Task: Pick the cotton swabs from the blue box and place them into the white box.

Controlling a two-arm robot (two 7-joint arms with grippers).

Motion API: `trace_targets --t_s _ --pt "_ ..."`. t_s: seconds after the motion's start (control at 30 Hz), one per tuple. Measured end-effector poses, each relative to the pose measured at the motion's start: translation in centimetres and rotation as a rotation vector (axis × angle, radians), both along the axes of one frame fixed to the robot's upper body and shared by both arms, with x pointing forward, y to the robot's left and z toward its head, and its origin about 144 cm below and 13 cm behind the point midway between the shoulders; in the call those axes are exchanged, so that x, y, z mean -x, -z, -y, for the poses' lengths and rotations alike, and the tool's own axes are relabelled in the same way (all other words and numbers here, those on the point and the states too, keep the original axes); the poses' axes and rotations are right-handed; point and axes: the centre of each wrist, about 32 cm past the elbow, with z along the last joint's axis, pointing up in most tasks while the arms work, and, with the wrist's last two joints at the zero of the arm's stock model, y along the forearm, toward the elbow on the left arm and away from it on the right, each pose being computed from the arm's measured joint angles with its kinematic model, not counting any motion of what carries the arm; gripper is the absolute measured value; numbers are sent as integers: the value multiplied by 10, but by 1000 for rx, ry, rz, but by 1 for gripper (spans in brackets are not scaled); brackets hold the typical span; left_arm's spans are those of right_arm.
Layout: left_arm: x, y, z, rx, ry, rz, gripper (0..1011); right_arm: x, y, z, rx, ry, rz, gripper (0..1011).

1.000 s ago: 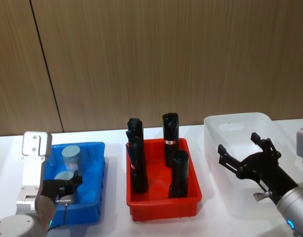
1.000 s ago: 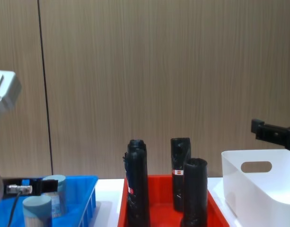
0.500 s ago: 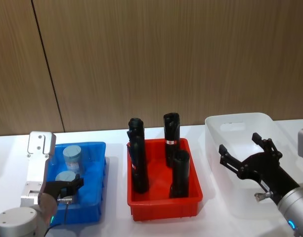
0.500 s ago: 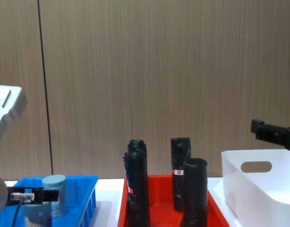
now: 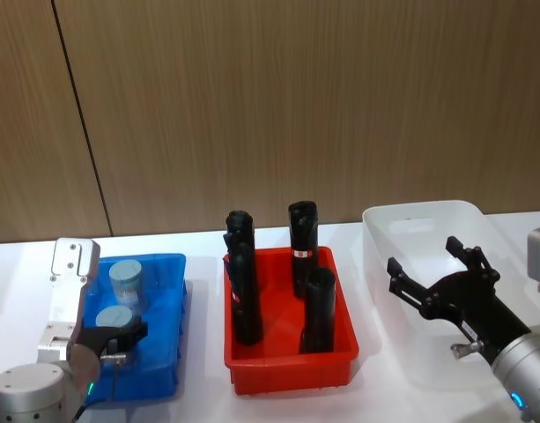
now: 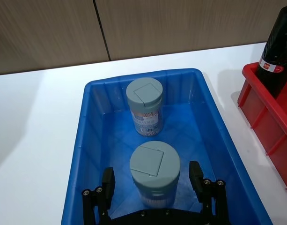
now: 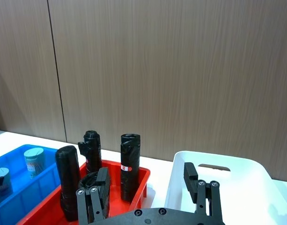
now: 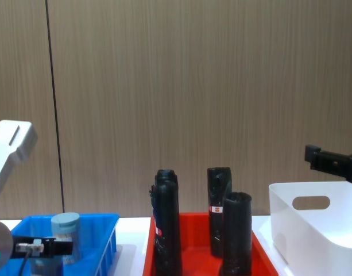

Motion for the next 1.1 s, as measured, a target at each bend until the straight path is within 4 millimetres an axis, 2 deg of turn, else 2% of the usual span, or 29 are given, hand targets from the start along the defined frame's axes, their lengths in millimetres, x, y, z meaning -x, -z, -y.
trace_targets --t_s 0.53,0.73,0.9,1.1 --pt "-22 14 -8 24 45 -15 996 0 0 0 0 0 0 1002" --pt "-28 16 -9 31 59 -12 860 0 0 0 0 0 0 1002" --pt "-31 17 -9 34 66 -4 700 0 0 0 0 0 0 1002" --pt "-33 16 -9 33 69 6 669 0 0 0 0 0 0 1002"
